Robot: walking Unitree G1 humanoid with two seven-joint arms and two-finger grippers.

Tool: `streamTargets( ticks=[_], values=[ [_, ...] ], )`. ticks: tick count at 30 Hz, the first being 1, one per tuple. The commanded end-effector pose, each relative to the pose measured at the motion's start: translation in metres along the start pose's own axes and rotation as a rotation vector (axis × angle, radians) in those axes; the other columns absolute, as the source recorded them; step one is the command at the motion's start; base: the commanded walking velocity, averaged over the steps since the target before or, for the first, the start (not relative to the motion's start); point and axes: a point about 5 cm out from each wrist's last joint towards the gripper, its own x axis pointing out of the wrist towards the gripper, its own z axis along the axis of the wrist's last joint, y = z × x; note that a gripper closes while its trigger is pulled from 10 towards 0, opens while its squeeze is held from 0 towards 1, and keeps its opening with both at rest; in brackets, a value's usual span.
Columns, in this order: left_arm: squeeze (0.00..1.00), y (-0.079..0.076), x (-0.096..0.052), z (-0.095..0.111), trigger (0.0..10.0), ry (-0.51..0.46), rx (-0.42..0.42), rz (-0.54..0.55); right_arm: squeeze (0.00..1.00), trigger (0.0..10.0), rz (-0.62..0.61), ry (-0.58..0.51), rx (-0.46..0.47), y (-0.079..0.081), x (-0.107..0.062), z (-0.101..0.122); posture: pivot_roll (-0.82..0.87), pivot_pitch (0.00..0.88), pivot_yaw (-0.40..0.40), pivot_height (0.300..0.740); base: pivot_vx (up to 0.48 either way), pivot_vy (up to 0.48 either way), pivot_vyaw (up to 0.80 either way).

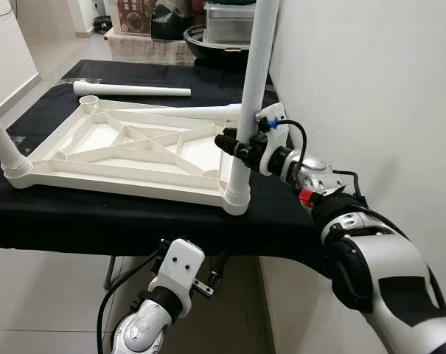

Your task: Building children table

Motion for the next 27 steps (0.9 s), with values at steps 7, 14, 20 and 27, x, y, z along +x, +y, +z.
streamTargets(
  ticks=[7, 14, 20, 27],
  values=[
    [0.00, -0.002, -0.001, -0.007, 10.0, 0.026, 0.003, -0.011, 0.00, 0.0, -0.522, 0.080, 0.014, -0.027, -0.009, -0.010, 0.09, 0.077, -0.090, 0.740, 0.000, 0.000, 0.00],
    [0.00, -0.001, 0.000, -0.006, 10.0, 0.026, 0.007, -0.008, 0.00, 0.0, -0.915, 0.034, 0.086, -0.028, -0.013, -0.008, 0.09, 0.087, -0.093, 0.740, 0.000, 0.000, 0.00],
    [0.00, -0.001, 0.000, -0.006, 10.0, 0.025, 0.006, -0.006, 0.00, 2.2, -0.889, -0.033, 0.130, -0.007, 0.001, 0.004, 0.09, 0.093, -0.093, 0.740, 0.000, 0.000, 0.00],
    [0.00, -0.001, 0.000, -0.006, 10.0, 0.030, 0.005, -0.009, 1.00, 10.0, -0.791, -0.090, 0.137, 0.003, 0.007, 0.010, 0.09, 0.096, -0.093, 0.740, 0.000, 0.000, 0.00]
  ],
)
